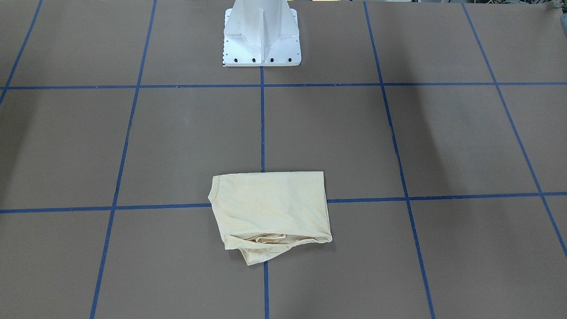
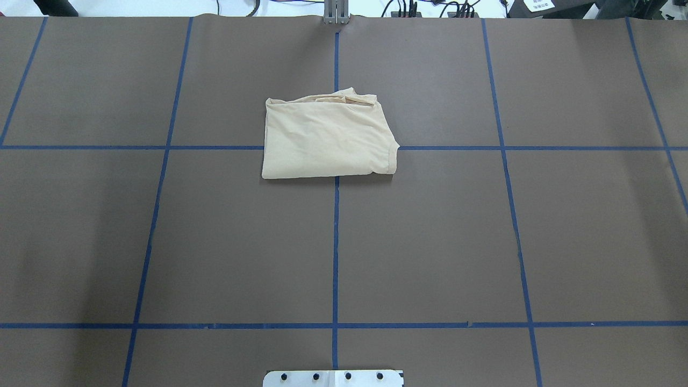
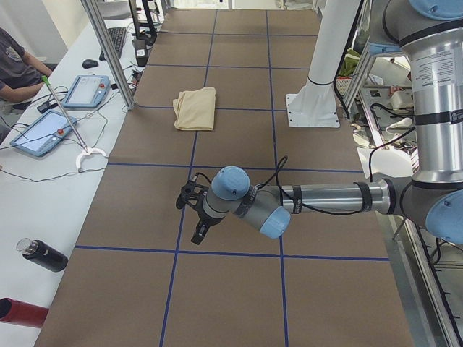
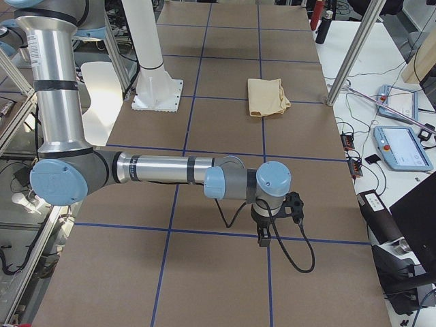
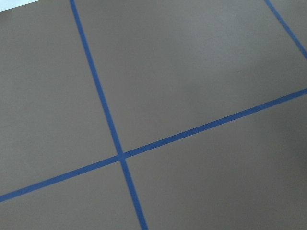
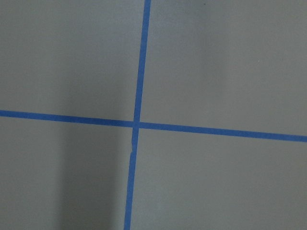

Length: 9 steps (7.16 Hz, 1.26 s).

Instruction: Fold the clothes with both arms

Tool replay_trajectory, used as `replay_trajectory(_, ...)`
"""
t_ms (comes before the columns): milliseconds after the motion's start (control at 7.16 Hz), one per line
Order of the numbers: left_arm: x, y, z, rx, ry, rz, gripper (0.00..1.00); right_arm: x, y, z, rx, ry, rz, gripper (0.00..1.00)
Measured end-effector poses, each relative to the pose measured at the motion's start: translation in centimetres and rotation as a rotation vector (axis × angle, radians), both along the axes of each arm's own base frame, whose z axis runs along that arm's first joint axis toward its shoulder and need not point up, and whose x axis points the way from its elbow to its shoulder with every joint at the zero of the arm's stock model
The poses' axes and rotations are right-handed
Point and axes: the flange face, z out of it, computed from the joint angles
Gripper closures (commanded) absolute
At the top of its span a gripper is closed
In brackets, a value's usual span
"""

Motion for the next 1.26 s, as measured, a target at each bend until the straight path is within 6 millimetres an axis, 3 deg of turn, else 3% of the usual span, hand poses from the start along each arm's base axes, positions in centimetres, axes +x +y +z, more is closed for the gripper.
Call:
replay_trajectory(419, -1.6, 1.6, -1.7, -0.083, -0.017, -0.025, 0.0, -0.6, 1.4, 0.6, -0.034, -0.067, -0.003, 0.0)
replay_trajectory(978, -1.6, 3.7, -0.7, -0.089, -0.034, -0.036, 0.0, -1.0, 4.6, 1.2, -0.026, -0.068, -0.01, 0.0)
replay_trajectory(1257, -1.3, 2.6, -2.0, -0.076, -0.006, -0.022, 0.0, -2.4, 4.7, -0.9, 0.021, 0.002, -0.056, 0.0)
